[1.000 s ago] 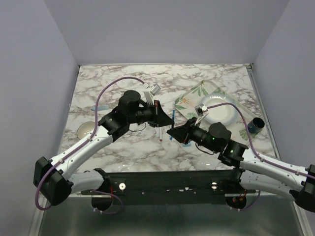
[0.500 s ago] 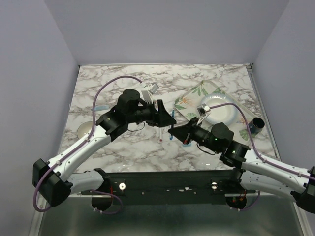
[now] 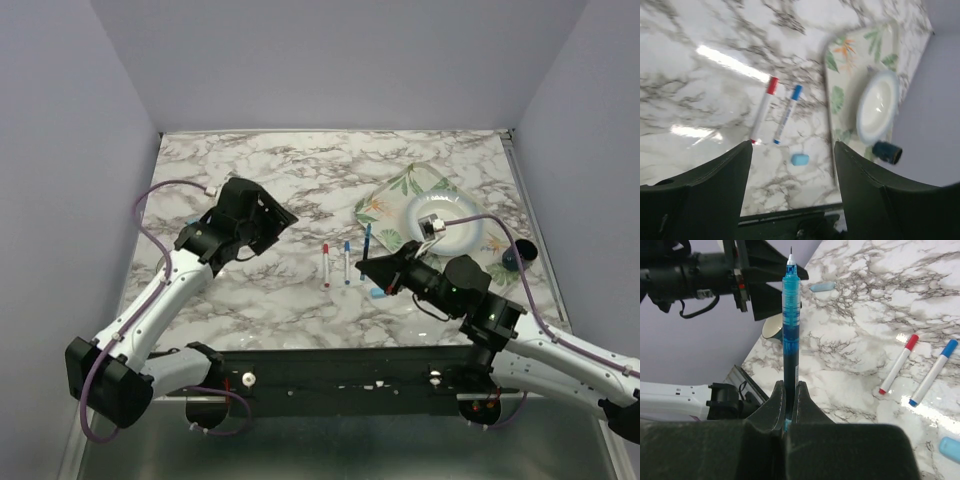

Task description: Insert the pens into the pen caps

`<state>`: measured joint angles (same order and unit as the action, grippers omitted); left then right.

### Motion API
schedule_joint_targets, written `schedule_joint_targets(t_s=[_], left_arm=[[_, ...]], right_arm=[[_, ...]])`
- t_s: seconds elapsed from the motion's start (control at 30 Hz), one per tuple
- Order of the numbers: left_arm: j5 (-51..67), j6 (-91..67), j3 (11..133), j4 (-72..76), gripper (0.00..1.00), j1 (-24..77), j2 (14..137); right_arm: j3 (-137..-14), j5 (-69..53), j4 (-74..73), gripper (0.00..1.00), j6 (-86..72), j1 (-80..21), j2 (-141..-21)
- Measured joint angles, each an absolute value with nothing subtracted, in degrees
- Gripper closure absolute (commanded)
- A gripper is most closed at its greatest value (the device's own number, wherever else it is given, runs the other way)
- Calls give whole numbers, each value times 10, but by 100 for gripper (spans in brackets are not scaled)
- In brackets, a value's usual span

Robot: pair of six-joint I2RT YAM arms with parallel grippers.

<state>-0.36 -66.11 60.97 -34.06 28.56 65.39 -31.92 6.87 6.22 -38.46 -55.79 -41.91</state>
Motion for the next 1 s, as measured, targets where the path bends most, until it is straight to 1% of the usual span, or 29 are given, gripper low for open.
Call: schedule_joint_targets(t_s=[0.1, 0.17, 0.23, 0.33, 0.47, 0.57, 0.63, 0.8, 1.0], left_arm=[[-79, -726, 582, -394, 24, 274, 631], [-123, -791, 580, -458, 24, 268, 622], [-153, -882, 580, -530, 23, 255, 618], [-172, -968, 555, -573, 23, 237, 607], [-174, -1055, 503, -593, 24, 229, 584], [-166, -1095, 473, -592, 24, 199, 592], [-160, -1107, 469, -592, 26, 182, 609], [-125, -1119, 472, -563, 27, 132, 704], [-102, -1124, 471, -533, 29, 126, 760]], right_arm=[[-318, 78, 52, 99, -379, -558, -399], [-316, 85, 43, 99, -374, -558, -382], [-316, 90, 34, 99, -372, -558, -372], [-316, 92, 26, 99, -369, -558, -364], [-316, 92, 10, 99, -363, -558, -361], [-316, 92, -5, 99, -360, -558, -361], [-316, 91, -9, 99, -359, -558, -361], [-321, 91, -34, 99, -359, -558, -354], [-330, 92, -55, 99, -356, -558, -336]])
